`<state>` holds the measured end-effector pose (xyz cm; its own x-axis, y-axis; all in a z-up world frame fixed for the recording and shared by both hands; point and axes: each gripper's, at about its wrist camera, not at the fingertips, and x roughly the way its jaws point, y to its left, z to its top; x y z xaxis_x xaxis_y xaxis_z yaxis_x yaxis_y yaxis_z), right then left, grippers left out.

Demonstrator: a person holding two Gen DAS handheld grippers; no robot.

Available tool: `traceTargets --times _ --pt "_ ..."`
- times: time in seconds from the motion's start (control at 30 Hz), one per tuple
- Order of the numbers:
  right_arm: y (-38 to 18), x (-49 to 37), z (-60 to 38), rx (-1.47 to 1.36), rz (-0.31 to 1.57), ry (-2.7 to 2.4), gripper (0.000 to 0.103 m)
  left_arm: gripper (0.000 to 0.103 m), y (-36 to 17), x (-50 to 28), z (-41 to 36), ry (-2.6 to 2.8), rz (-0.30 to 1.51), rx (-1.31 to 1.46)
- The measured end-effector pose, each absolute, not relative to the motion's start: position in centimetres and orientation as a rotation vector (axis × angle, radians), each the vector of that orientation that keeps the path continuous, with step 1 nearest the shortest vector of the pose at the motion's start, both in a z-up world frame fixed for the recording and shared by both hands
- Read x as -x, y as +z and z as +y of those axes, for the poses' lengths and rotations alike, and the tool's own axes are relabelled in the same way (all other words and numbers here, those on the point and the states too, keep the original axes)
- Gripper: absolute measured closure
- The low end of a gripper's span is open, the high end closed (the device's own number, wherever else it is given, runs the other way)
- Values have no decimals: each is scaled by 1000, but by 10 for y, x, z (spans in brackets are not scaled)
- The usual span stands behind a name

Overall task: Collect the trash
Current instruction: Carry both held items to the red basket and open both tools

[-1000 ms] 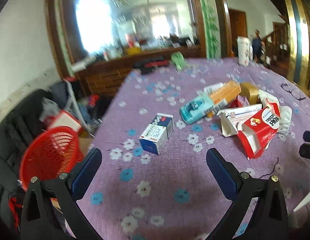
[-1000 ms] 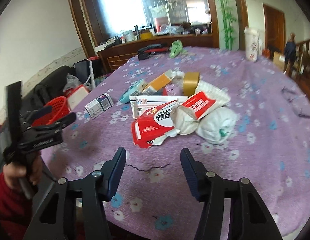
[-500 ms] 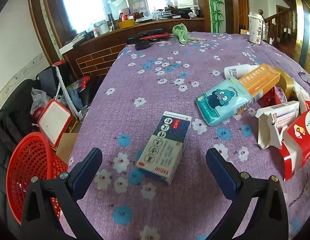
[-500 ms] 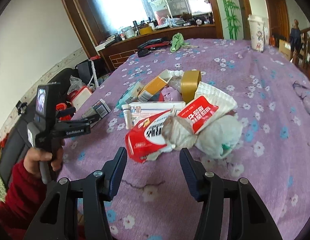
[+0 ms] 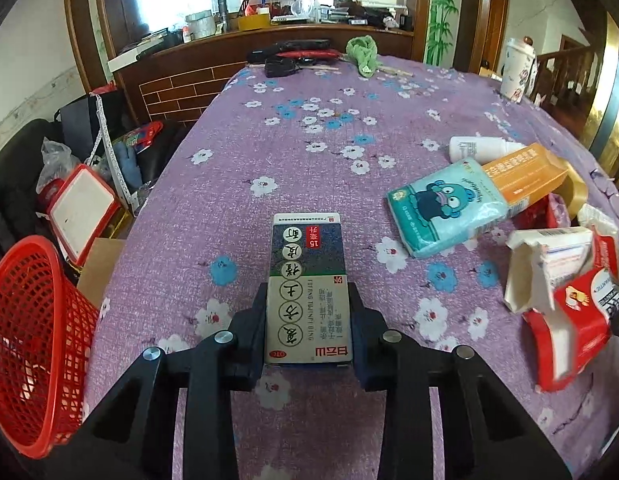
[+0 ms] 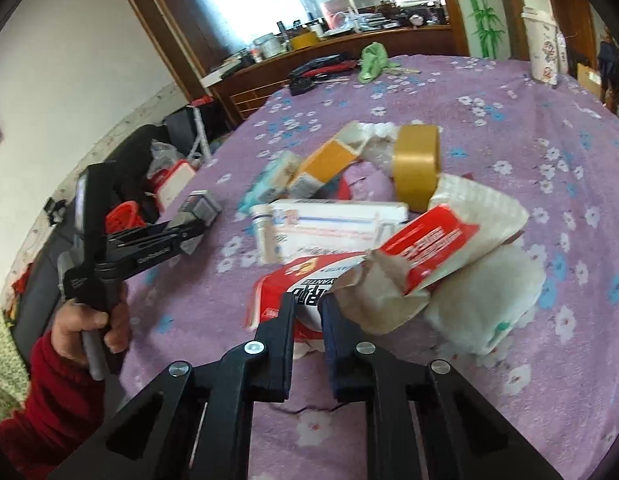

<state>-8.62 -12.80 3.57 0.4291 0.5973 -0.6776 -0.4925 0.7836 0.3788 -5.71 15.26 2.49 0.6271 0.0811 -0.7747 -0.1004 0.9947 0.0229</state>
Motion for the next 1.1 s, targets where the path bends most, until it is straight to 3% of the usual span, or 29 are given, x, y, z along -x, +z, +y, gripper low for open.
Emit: traceTargets --times 0.23,1.1 --pt "48 102 -125 -154 859 720 97 70 39 81 152 79 829 70" --pt "82 102 -109 -150 797 748 98 70 73 120 154 85 749 68"
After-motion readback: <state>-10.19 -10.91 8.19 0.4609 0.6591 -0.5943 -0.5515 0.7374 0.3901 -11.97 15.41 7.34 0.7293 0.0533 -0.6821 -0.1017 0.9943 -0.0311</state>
